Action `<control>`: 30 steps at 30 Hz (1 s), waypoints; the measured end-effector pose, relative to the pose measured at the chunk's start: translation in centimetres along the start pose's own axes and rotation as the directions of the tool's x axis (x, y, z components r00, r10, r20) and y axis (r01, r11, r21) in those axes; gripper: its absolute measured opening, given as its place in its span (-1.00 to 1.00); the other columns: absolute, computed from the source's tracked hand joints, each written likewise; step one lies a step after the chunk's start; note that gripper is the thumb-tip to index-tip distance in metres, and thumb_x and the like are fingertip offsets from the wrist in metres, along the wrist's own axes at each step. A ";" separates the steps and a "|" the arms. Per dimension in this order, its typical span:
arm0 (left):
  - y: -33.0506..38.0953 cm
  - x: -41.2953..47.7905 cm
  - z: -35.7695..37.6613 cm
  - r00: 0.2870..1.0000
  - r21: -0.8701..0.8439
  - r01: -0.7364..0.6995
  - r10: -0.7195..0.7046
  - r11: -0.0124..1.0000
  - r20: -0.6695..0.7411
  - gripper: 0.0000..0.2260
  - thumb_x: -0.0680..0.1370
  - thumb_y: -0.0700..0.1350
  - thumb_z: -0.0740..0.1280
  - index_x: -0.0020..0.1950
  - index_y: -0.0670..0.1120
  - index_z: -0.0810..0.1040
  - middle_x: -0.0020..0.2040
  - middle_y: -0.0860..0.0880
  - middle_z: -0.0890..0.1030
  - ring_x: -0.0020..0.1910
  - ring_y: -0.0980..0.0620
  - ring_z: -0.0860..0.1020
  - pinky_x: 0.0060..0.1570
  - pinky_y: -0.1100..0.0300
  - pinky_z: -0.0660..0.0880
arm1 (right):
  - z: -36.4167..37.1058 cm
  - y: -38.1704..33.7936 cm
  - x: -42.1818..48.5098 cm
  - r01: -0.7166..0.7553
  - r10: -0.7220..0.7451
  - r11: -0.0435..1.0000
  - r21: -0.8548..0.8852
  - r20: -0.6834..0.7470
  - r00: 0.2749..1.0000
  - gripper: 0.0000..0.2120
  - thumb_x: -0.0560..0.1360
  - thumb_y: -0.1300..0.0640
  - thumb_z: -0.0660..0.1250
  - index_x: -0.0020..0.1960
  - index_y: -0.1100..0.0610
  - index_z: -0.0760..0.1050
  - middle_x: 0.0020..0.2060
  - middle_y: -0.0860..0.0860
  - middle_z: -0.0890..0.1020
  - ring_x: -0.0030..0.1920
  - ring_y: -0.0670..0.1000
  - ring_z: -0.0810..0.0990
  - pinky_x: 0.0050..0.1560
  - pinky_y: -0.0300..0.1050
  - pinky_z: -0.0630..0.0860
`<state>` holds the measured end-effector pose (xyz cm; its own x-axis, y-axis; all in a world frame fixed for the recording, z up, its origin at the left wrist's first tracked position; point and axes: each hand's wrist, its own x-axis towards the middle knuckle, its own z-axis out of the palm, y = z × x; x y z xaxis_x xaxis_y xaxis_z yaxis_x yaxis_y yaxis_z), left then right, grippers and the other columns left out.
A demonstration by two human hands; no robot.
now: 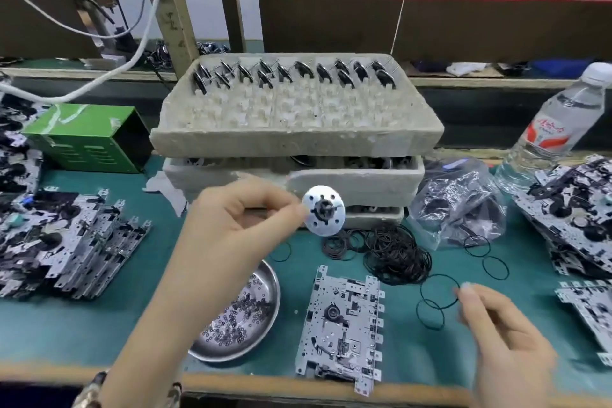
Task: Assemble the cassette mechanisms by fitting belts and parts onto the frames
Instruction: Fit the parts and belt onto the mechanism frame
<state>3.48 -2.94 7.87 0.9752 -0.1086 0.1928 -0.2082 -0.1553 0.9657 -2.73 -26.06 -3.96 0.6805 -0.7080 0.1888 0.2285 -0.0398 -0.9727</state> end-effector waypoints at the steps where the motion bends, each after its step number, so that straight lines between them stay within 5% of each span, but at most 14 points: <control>1: -0.8 -0.9 0.5 0.999 -0.046 0.048 -0.047 0.998 0.025 -0.87 0.35 -0.01 0.47 -0.29 -0.06 0.68 -0.50 0.15 0.50 -0.62 0.25 0.31 -0.55 0.52 0.21 | 0.2 -1.2 0.0 -0.091 0.087 0.988 0.129 0.031 0.996 -0.82 0.37 0.24 0.39 -0.37 0.07 0.66 -0.39 -0.06 0.62 -0.33 -0.18 0.54 -0.20 -0.40 0.49; 4: -2.7 -2.8 1.5 0.979 -0.123 0.199 -0.191 0.972 0.073 -0.85 0.39 -0.18 0.58 -0.30 -0.16 0.64 -0.57 0.14 0.37 -0.66 0.22 0.22 -0.61 0.45 0.16 | 1.3 -4.8 -0.4 -0.211 0.155 0.926 0.312 0.194 0.969 -0.90 0.29 0.10 0.45 -0.35 0.11 0.68 -0.39 -0.03 0.61 -0.34 -0.11 0.56 -0.24 -0.32 0.49; 7: -3.5 -3.9 1.8 0.949 -0.218 0.310 -0.289 0.925 0.123 -0.85 0.33 -0.06 0.49 -0.31 -0.13 0.63 -0.56 0.07 0.26 -0.62 0.12 0.06 -0.55 0.43 0.05 | 3.2 -7.5 -1.7 -0.192 0.090 0.948 0.254 0.365 0.927 -0.62 0.17 -0.16 0.60 -0.36 0.15 0.63 -0.36 -0.01 0.59 -0.26 -0.08 0.56 -0.20 -0.33 0.48; 9: -3.6 -4.2 1.8 0.947 -0.250 0.316 -0.287 0.915 0.144 -0.81 0.29 -0.03 0.52 -0.31 -0.14 0.63 -0.55 0.07 0.26 -0.61 0.12 0.06 -0.54 0.45 0.05 | 4.2 -8.1 -2.5 -0.160 0.059 0.965 0.209 0.420 0.905 -0.67 0.20 -0.09 0.60 -0.39 0.15 0.60 -0.37 -0.01 0.58 -0.25 -0.08 0.55 -0.19 -0.34 0.48; 13: -3.3 -4.5 1.6 0.951 -0.260 0.288 -0.244 0.922 0.190 -0.81 0.31 -0.01 0.52 -0.32 -0.12 0.63 -0.53 0.09 0.31 -0.62 0.17 0.09 -0.54 0.46 0.07 | 5.1 -7.5 -3.5 -0.085 0.047 0.994 0.070 0.431 0.901 -0.81 0.26 0.08 0.62 -0.37 0.13 0.64 -0.34 0.04 0.62 -0.28 0.04 0.54 -0.22 -0.21 0.47; 19: -4.0 -5.0 1.3 0.958 -0.314 0.270 -0.220 0.910 0.184 -0.75 0.27 0.07 0.49 -0.31 -0.10 0.60 -0.43 -0.03 0.22 -0.57 0.13 0.05 -0.51 0.45 0.06 | 4.7 -6.7 -3.3 0.278 -0.204 0.934 -0.223 0.306 0.930 -0.88 0.38 0.06 0.50 -0.32 -0.04 0.61 -0.28 -0.05 0.63 -0.23 0.00 0.53 -0.21 -0.18 0.41; 22: -4.5 -5.1 1.5 0.964 -0.357 0.237 -0.173 0.904 0.202 -0.81 0.29 0.04 0.47 -0.31 -0.07 0.61 -0.37 0.03 0.32 -0.58 0.15 0.10 -0.52 0.44 0.09 | 4.3 -6.9 -2.9 0.220 -0.137 0.951 -0.218 0.341 0.930 -0.87 0.38 0.00 0.47 -0.33 -0.04 0.61 -0.26 -0.05 0.64 -0.25 -0.03 0.53 -0.22 -0.24 0.43; 24: -4.8 -5.2 1.6 0.970 -0.376 0.197 -0.125 0.906 0.206 -0.84 0.32 0.02 0.46 -0.31 -0.06 0.62 -0.32 0.07 0.38 -0.58 0.17 0.15 -0.53 0.43 0.12 | 3.9 -7.0 -2.3 0.050 0.035 0.980 -0.192 0.417 0.908 -0.84 0.38 -0.06 0.48 -0.26 0.02 0.66 -0.27 -0.09 0.66 -0.29 -0.10 0.52 -0.24 -0.32 0.43; 25: -5.0 -5.2 1.7 0.975 -0.372 0.162 -0.090 0.914 0.203 -0.86 0.34 0.01 0.45 -0.30 -0.05 0.62 -0.30 0.08 0.40 -0.57 0.19 0.19 -0.54 0.43 0.14 | 3.8 -7.0 -1.8 -0.093 0.166 0.981 -0.170 0.485 0.858 -0.81 0.38 -0.08 0.49 -0.20 0.03 0.67 -0.29 -0.11 0.64 -0.30 -0.12 0.50 -0.23 -0.33 0.44; 27: -5.3 -5.3 1.8 0.980 -0.326 0.062 0.003 0.943 0.197 -0.91 0.40 -0.02 0.42 -0.25 -0.02 0.64 -0.25 0.10 0.46 -0.53 0.25 0.29 -0.52 0.44 0.24 | 3.5 -6.8 -0.7 -0.437 0.397 0.891 -0.122 0.676 0.620 -0.73 0.34 -0.08 0.46 -0.15 0.12 0.68 -0.26 -0.03 0.60 -0.27 -0.08 0.47 -0.25 -0.23 0.43; 30: -5.8 -5.4 1.8 0.971 -0.204 -0.092 0.133 0.975 0.200 -0.94 0.48 -0.03 0.38 -0.18 0.06 0.63 -0.19 0.15 0.49 -0.43 0.24 0.40 -0.40 0.48 0.31 | 3.2 -6.6 0.8 -0.739 0.434 0.671 -0.063 0.841 0.323 -0.78 0.29 0.07 0.53 -0.18 0.21 0.65 -0.08 0.14 0.60 -0.18 0.03 0.50 -0.33 -0.16 0.38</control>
<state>-0.74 -3.17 0.92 0.9039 -0.3224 0.2811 -0.2774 0.0584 0.9590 -1.52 -24.10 3.04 0.9044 0.3474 -0.2479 -0.3931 0.4517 -0.8009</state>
